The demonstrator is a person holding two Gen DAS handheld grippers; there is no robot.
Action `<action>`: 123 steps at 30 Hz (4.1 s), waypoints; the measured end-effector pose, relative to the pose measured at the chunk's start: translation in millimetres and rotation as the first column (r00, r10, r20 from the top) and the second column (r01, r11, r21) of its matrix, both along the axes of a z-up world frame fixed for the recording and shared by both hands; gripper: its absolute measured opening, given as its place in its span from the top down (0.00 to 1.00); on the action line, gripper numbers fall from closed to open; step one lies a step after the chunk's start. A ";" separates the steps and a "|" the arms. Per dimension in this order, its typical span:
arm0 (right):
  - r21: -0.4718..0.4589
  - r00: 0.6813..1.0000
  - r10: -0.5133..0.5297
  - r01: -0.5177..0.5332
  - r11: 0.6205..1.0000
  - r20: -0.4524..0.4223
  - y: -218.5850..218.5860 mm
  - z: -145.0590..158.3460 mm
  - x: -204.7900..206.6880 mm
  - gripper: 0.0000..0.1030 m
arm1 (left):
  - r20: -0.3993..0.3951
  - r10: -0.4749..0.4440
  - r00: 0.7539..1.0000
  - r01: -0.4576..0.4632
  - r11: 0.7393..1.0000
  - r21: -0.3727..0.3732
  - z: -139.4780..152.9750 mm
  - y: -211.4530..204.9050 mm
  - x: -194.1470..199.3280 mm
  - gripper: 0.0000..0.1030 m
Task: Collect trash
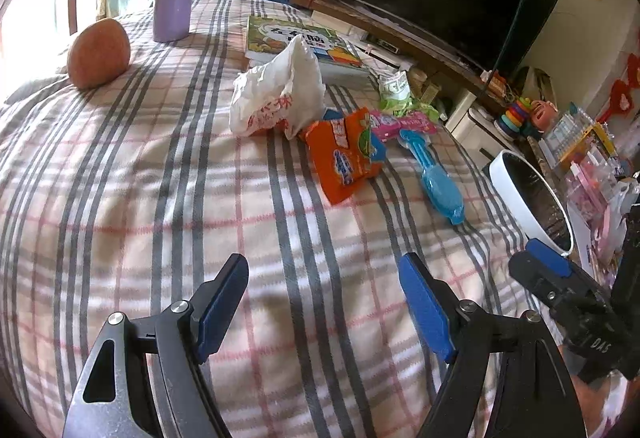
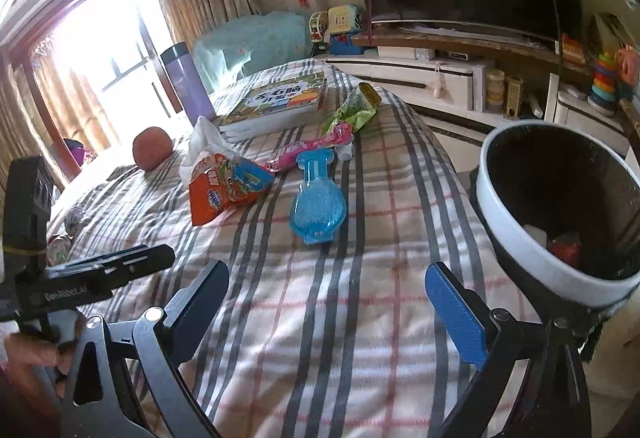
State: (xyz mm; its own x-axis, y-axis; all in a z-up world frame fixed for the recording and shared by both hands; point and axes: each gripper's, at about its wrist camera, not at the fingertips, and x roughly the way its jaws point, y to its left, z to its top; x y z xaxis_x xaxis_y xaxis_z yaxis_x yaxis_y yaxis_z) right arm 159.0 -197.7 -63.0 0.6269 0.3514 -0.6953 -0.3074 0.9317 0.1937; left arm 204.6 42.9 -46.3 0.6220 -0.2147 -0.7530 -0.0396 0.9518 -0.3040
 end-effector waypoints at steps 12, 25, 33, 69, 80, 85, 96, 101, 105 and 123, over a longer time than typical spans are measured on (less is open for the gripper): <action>-0.065 0.998 -0.005 0.001 0.998 -0.059 22.4 -19.5 46.9 0.31 | 0.023 -0.058 0.998 0.059 0.998 -0.017 -15.8 9.3 63.6 0.41; -0.131 0.996 -0.051 0.042 0.991 -0.069 28.7 -28.3 52.4 0.69 | 0.045 -0.158 0.986 0.164 0.971 -0.175 -48.7 23.8 94.2 0.94; -0.097 0.992 -0.106 0.099 0.990 -0.074 22.2 -24.6 39.6 0.70 | 0.094 -0.205 0.974 0.218 0.962 -0.166 -54.6 23.7 98.0 0.98; 0.074 0.995 -0.089 0.092 0.993 -0.040 -73.5 10.0 -31.2 0.70 | 0.113 -0.299 0.947 0.303 0.953 -0.020 1.6 -69.6 4.3 1.00; 0.080 0.992 -0.125 0.126 0.989 -0.026 -102.6 17.8 -37.3 0.84 | 0.123 -0.347 0.930 0.348 0.937 0.016 10.2 -103.8 8.8 1.00; 0.060 0.994 -0.104 0.105 0.993 -0.024 -98.0 14.7 -38.9 0.84 | 0.121 -0.350 0.929 0.351 0.936 0.016 8.3 -109.1 8.7 1.00; 0.063 0.994 -0.104 0.102 0.993 0.022 -100.0 27.9 -46.5 0.85 | 0.124 -0.349 0.929 0.349 0.937 0.023 12.3 -110.6 8.1 1.00; 0.067 0.993 -0.106 0.102 0.993 0.059 -102.5 38.0 -51.4 0.85 | 0.127 -0.363 0.923 0.363 0.931 0.018 12.9 -115.0 10.2 1.00; 0.074 0.990 -0.124 0.119 0.990 0.064 -108.8 40.3 -49.7 0.86 | 0.130 -0.380 0.916 0.380 0.925 0.024 14.6 -122.1 12.2 1.00; 0.098 0.998 -0.054 0.057 0.994 -0.034 -98.4 5.0 -49.1 0.81 | 0.118 -0.370 0.921 0.371 0.929 0.022 7.8 -122.3 18.2 1.00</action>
